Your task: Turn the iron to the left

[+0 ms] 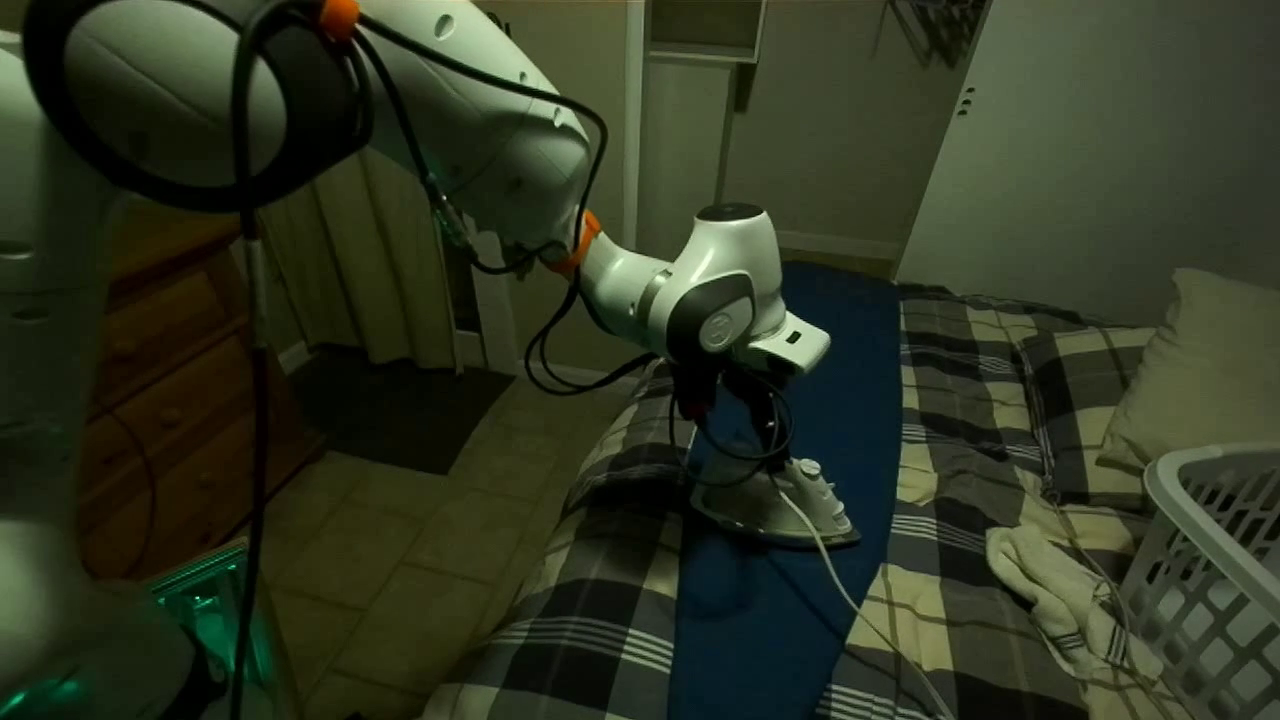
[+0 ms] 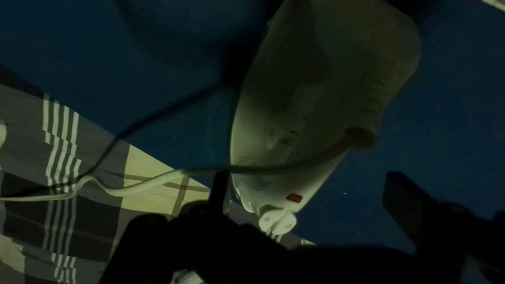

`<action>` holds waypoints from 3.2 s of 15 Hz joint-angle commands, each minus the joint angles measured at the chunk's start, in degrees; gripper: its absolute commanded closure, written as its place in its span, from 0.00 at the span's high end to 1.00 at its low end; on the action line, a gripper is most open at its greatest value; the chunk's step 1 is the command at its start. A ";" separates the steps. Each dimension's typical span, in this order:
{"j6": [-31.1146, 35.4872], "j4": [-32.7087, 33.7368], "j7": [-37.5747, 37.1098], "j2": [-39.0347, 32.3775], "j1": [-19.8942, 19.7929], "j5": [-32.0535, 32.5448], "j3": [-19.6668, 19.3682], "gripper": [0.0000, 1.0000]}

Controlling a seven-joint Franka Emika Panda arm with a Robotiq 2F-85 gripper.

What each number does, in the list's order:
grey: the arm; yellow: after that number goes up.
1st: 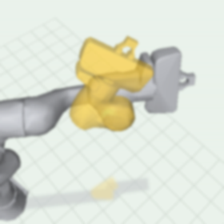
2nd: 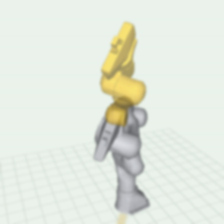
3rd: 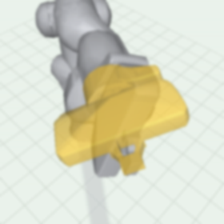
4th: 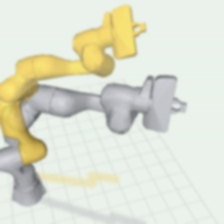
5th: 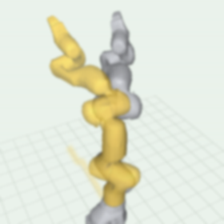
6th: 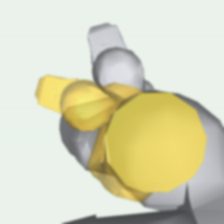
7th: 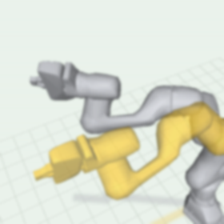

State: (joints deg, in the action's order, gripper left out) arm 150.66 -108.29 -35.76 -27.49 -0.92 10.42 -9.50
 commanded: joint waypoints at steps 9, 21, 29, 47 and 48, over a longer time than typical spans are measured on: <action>-3.77 4.96 4.37 -4.18 1.32 -4.67 -1.30 1.00; 7.61 7.87 10.10 -7.85 0.74 -6.51 -1.57 1.00; 3.11 8.51 10.97 -9.57 3.24 -4.30 -5.19 0.66; 24.93 2.55 39.10 -8.67 -0.81 4.15 0.58 0.11; 24.89 1.59 41.83 -7.81 -2.36 4.22 2.46 0.11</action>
State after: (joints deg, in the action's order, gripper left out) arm 173.22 -103.47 -1.42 -38.29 1.02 14.77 -12.61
